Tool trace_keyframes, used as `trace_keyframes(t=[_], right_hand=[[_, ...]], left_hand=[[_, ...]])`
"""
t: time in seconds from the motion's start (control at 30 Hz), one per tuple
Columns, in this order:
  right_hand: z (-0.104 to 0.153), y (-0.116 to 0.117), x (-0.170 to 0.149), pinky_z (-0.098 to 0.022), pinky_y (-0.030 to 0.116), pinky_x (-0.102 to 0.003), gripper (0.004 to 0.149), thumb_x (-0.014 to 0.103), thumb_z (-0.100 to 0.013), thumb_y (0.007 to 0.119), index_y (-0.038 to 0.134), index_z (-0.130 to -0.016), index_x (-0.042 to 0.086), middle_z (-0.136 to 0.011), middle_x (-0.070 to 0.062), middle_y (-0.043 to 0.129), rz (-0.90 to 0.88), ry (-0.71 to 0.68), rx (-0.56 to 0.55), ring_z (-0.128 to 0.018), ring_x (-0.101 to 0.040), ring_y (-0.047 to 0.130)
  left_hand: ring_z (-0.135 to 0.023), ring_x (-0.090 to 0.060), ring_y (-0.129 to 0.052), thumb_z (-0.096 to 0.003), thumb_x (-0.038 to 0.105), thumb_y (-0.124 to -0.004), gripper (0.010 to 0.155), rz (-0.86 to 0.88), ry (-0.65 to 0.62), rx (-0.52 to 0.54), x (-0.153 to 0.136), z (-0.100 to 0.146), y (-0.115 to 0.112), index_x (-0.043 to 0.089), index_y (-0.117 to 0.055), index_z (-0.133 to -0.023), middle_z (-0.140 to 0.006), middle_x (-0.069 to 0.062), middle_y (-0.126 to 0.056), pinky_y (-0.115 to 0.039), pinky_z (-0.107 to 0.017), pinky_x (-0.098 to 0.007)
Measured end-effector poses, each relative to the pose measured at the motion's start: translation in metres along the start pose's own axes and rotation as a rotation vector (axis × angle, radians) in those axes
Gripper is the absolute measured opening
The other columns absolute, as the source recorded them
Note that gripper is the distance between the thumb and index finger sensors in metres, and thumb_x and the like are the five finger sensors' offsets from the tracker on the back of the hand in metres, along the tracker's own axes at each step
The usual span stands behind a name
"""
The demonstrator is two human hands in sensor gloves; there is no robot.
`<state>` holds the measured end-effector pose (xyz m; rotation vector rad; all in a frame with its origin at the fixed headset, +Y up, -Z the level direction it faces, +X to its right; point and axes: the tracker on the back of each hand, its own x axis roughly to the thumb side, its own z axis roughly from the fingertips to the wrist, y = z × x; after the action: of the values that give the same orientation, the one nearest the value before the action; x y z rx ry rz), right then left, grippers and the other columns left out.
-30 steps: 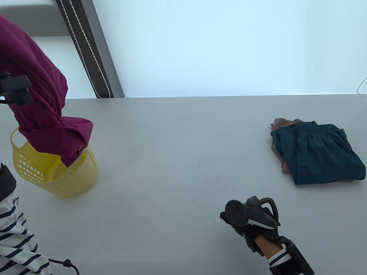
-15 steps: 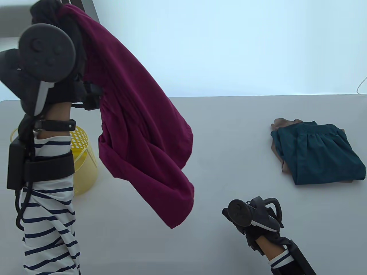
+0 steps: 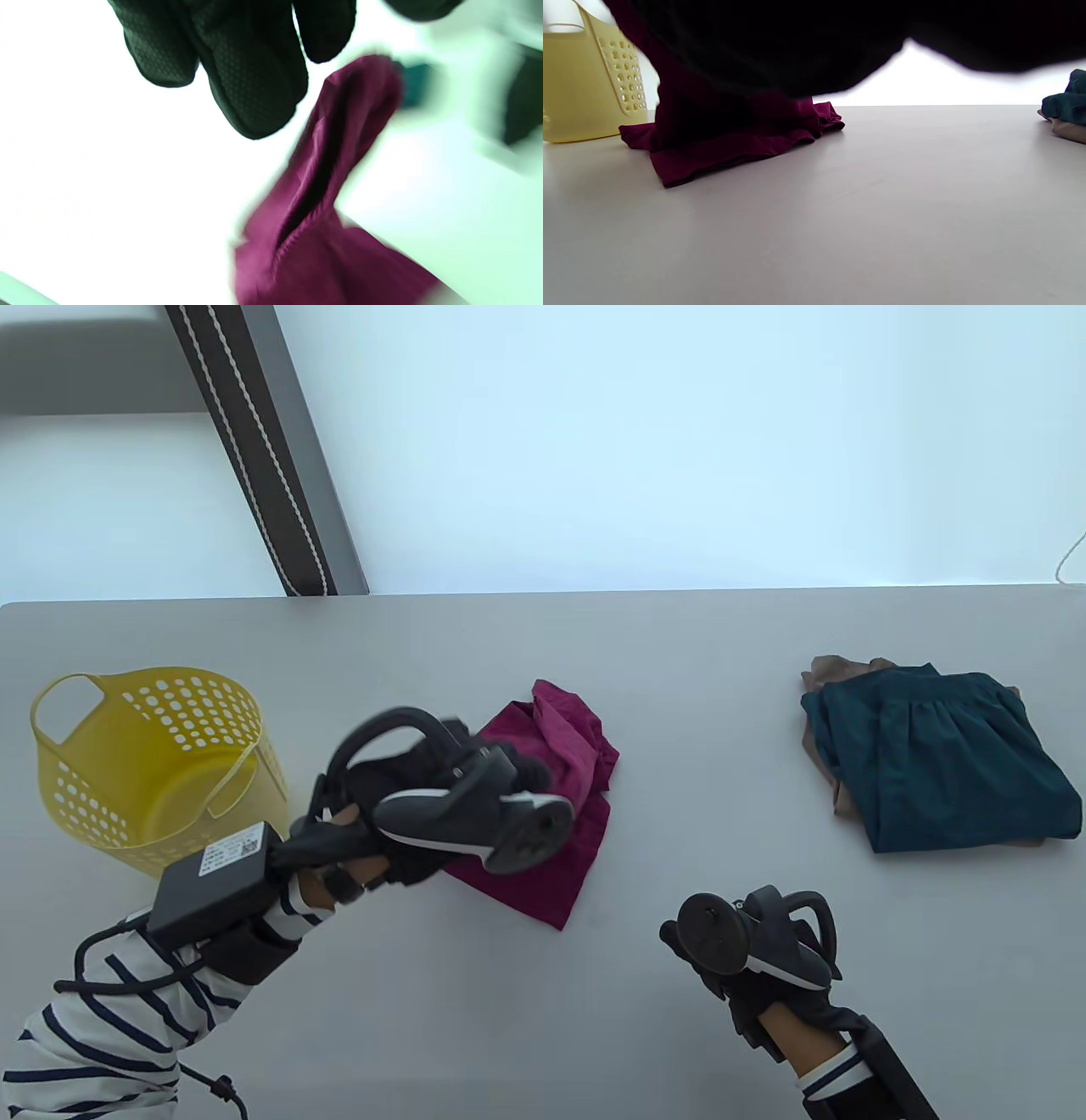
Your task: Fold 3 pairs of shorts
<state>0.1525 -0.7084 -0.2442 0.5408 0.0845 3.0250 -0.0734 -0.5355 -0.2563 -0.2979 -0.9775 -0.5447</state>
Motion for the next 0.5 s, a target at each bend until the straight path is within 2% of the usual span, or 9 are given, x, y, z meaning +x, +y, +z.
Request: trace_keyframes(t=[0.07,0.13,0.23,0.3,0.33,0.4,0.43,0.47,0.5], right_hand=[[0.0,-0.003,-0.003,-0.004,0.081,-0.038,0.04,0.047,-0.048,0.067,0.089,-0.032,0.018,-0.011,-0.001,0.092,-0.002,0.013,-0.01,0.006,-0.016,0.091],[0.001,-0.006,-0.007,-0.004,0.081,-0.038,0.04,0.047,-0.048,0.067,0.089,-0.032,0.018,-0.011,-0.001,0.092,-0.007,0.032,-0.029,0.006,-0.016,0.091],[0.001,-0.009,-0.013,-0.004,0.081,-0.038,0.04,0.047,-0.048,0.067,0.089,-0.032,0.018,-0.01,-0.001,0.092,-0.009,0.066,-0.052,0.006,-0.016,0.091],[0.001,-0.009,-0.016,-0.004,0.081,-0.038,0.04,0.047,-0.048,0.067,0.089,-0.032,0.018,-0.01,-0.001,0.092,-0.006,0.094,-0.067,0.006,-0.016,0.091],[0.001,-0.009,-0.017,-0.003,0.081,-0.038,0.04,0.047,-0.048,0.067,0.089,-0.032,0.018,-0.01,-0.001,0.092,-0.005,0.104,-0.07,0.006,-0.016,0.091],[0.001,-0.009,-0.021,-0.003,0.081,-0.038,0.04,0.047,-0.048,0.067,0.089,-0.032,0.018,-0.01,-0.001,0.092,-0.005,0.138,-0.077,0.006,-0.016,0.091],[0.002,-0.01,-0.025,-0.003,0.081,-0.038,0.04,0.047,-0.048,0.067,0.089,-0.032,0.018,-0.01,-0.001,0.092,-0.008,0.174,-0.09,0.006,-0.016,0.091],[0.002,-0.01,-0.027,-0.003,0.081,-0.038,0.04,0.047,-0.048,0.067,0.089,-0.032,0.018,-0.01,-0.001,0.092,-0.01,0.184,-0.095,0.006,-0.016,0.091],[0.002,-0.011,-0.03,-0.003,0.081,-0.038,0.04,0.047,-0.048,0.067,0.089,-0.032,0.018,-0.01,-0.001,0.092,-0.015,0.208,-0.106,0.006,-0.016,0.091]], left_hand=[[-0.078,-0.014,-0.104,-0.0387,0.063,-0.058,0.066,0.025,-0.232,-0.111,0.024,-0.003,-0.008,0.039,-0.056,-0.1,-0.104,-0.004,-0.083,-0.08,-0.07,-0.048],[-0.084,-0.014,-0.1,-0.037,0.064,-0.058,0.065,0.058,-0.36,-0.085,0.033,-0.001,-0.001,0.044,-0.054,-0.099,-0.108,-0.003,-0.078,-0.077,-0.072,-0.048],[-0.096,-0.023,-0.09,-0.0373,0.062,-0.062,0.064,0.188,-0.393,0.106,0.022,-0.007,0.018,0.048,-0.052,-0.099,-0.116,-0.008,-0.065,-0.07,-0.076,-0.054],[-0.103,-0.031,-0.08,-0.0387,0.058,-0.066,0.064,0.211,-0.33,0.225,0.017,-0.029,0.019,0.049,-0.049,-0.099,-0.121,-0.014,-0.051,-0.063,-0.078,-0.058],[-0.104,-0.032,-0.077,-0.0387,0.057,-0.067,0.066,0.16,-0.298,0.234,0.018,-0.042,0.014,0.05,-0.044,-0.1,-0.122,-0.017,-0.046,-0.062,-0.078,-0.058],[-0.106,-0.035,-0.071,-0.0386,0.056,-0.066,0.075,-0.01,-0.264,0.157,0.029,-0.075,-0.004,0.047,-0.027,-0.102,-0.121,-0.022,-0.038,-0.06,-0.077,-0.059],[-0.107,-0.037,-0.068,-0.0381,0.057,-0.066,0.08,-0.097,-0.272,0.089,0.039,-0.096,-0.02,0.046,-0.02,-0.102,-0.12,-0.025,-0.034,-0.059,-0.077,-0.06],[-0.107,-0.038,-0.065,-0.0375,0.057,-0.066,0.083,-0.114,-0.282,0.064,0.043,-0.103,-0.027,0.044,-0.016,-0.102,-0.119,-0.026,-0.032,-0.058,-0.077,-0.06],[-0.107,-0.042,-0.06,-0.0359,0.057,-0.066,0.089,-0.149,-0.311,-0.016,0.054,-0.121,-0.043,0.041,-0.007,-0.101,-0.117,-0.031,-0.025,-0.056,-0.076,-0.062]])
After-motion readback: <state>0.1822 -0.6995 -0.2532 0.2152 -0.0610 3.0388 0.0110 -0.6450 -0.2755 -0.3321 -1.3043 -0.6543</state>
